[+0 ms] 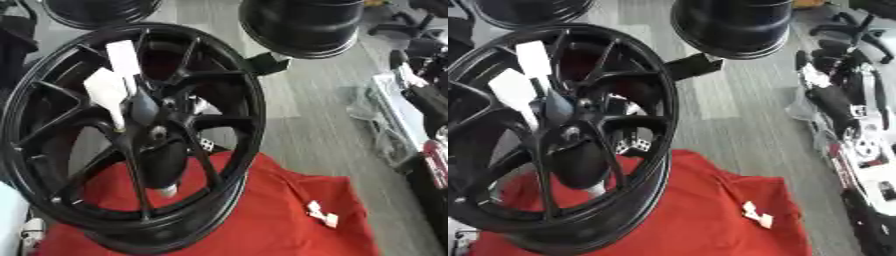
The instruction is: Pull the pin out of the wheel hub.
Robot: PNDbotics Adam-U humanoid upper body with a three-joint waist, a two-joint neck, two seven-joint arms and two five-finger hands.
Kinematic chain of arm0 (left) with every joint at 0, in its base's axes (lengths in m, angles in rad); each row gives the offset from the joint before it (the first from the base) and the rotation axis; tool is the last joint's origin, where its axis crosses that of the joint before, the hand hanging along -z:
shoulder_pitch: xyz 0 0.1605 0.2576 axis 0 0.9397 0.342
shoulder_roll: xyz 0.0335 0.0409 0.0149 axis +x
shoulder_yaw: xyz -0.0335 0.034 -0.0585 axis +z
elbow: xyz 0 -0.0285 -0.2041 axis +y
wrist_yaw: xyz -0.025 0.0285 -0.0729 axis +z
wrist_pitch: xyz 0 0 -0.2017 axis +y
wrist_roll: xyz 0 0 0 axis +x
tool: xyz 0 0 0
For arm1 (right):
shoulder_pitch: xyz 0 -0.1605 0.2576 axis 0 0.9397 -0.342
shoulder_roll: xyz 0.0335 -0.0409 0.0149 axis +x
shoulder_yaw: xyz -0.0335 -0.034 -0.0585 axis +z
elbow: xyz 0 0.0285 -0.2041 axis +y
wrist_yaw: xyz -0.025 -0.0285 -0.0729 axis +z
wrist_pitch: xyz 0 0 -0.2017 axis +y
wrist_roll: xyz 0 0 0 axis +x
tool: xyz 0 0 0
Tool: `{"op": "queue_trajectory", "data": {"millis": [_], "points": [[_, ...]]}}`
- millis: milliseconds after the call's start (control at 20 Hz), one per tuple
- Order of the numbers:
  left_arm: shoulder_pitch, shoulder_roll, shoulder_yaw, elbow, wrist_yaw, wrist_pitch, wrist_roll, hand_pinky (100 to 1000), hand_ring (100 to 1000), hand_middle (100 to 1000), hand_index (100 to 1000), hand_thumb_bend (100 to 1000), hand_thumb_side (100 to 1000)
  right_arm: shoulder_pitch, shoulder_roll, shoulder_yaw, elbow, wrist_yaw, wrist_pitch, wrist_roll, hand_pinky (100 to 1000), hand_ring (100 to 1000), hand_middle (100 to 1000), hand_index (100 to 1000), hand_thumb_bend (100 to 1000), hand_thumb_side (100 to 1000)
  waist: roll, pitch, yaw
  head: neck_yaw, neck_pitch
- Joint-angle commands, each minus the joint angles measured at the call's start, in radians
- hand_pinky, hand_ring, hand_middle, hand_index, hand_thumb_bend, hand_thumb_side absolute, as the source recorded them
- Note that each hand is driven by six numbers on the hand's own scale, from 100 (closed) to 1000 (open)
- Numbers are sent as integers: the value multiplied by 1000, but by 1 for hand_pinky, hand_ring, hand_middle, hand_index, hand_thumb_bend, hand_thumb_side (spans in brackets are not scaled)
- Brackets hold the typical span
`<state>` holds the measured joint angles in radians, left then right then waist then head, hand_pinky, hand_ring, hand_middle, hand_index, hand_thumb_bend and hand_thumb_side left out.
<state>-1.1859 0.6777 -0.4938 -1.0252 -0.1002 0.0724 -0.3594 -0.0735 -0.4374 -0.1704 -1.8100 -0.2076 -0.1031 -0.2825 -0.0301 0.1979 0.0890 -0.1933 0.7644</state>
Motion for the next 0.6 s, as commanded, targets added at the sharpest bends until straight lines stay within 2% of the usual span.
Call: {"op": "queue_trajectory", "data": {"millis": [50,150,350,500,600], "points": [[-44,0,-5,1,-54,-37,-53,872,883,923,907,664,479,-5,-35,-1,-8,8,-1,5,824,652,592,706,363,258,5,-16,2,5,6],[-59,-13,-5,6,-88,-64,-87,877,885,911,896,681,441,-4,-35,0,-5,9,0,6,824,652,592,706,363,258,7,-18,4,2,6],[-74,-31,-3,2,-149,-118,-152,889,893,908,884,658,378,-2,-37,-1,-5,10,-1,5,824,652,591,706,363,258,9,-20,4,-18,6],[-77,-35,-3,-2,-186,-140,-202,893,895,905,880,644,362,0,-37,-1,-3,10,-1,5,824,652,591,706,364,258,11,-22,3,-29,6],[-79,-36,6,-5,-193,-139,-238,897,897,905,879,597,368,1,-37,-1,-2,10,0,5,824,652,590,706,363,259,12,-22,3,-32,6]]}}
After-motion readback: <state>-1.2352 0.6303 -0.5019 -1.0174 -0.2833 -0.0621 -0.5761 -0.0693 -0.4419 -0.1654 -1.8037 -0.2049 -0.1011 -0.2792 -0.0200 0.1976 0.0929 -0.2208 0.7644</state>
